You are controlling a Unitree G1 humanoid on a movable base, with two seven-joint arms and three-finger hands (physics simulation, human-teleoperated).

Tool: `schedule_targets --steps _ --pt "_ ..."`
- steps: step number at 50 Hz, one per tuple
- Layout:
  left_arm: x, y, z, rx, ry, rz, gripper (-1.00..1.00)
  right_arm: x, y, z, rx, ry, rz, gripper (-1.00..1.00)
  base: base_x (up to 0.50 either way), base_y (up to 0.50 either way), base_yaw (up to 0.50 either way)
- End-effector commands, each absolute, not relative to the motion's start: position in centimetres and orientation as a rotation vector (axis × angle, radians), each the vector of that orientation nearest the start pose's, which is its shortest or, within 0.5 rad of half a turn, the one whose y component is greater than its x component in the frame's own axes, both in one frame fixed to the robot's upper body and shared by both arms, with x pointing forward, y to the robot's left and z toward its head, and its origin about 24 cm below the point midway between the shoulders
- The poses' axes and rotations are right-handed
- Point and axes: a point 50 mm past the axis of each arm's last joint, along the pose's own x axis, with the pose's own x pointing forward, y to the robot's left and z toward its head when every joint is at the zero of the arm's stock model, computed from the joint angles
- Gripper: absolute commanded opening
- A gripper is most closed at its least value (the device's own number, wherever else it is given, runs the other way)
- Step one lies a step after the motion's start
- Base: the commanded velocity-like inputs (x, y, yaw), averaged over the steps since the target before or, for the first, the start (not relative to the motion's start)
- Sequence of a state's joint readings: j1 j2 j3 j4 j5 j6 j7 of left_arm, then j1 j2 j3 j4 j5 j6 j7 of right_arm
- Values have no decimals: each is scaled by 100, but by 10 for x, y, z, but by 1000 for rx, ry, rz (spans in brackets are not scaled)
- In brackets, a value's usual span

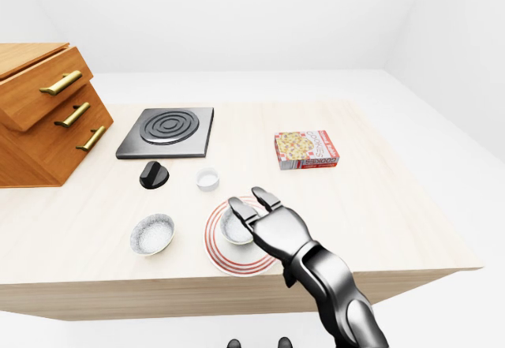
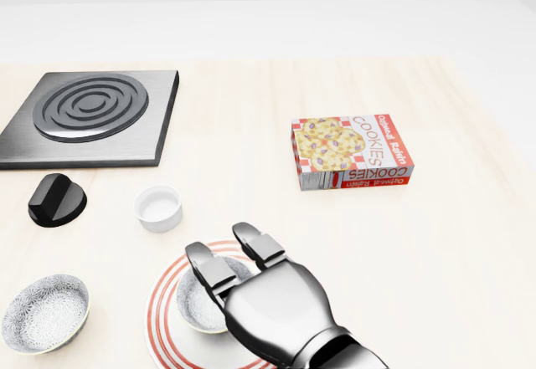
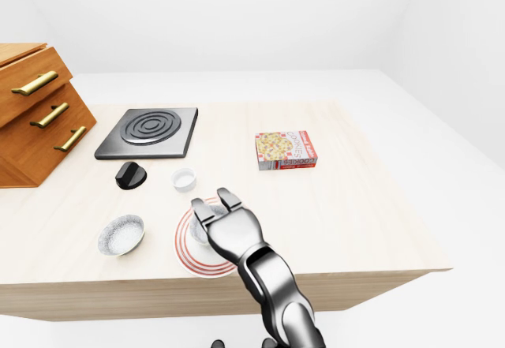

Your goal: Pick the akita bowl next to the plate and place it on the plate.

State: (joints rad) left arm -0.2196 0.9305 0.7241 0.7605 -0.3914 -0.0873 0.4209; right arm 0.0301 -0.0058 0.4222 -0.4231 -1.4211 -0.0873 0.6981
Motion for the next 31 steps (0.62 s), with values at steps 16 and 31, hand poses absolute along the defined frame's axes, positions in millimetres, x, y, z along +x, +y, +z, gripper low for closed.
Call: schedule_targets --steps 16,31 --pt "161 495 167 132 -170 1353 100 211 -58 153 -1383 -387 499 100 0 0 0" --pt "160 496 166 124 -173 1353 100 214 -66 170 -1347 -440 434 100 0 0 0"
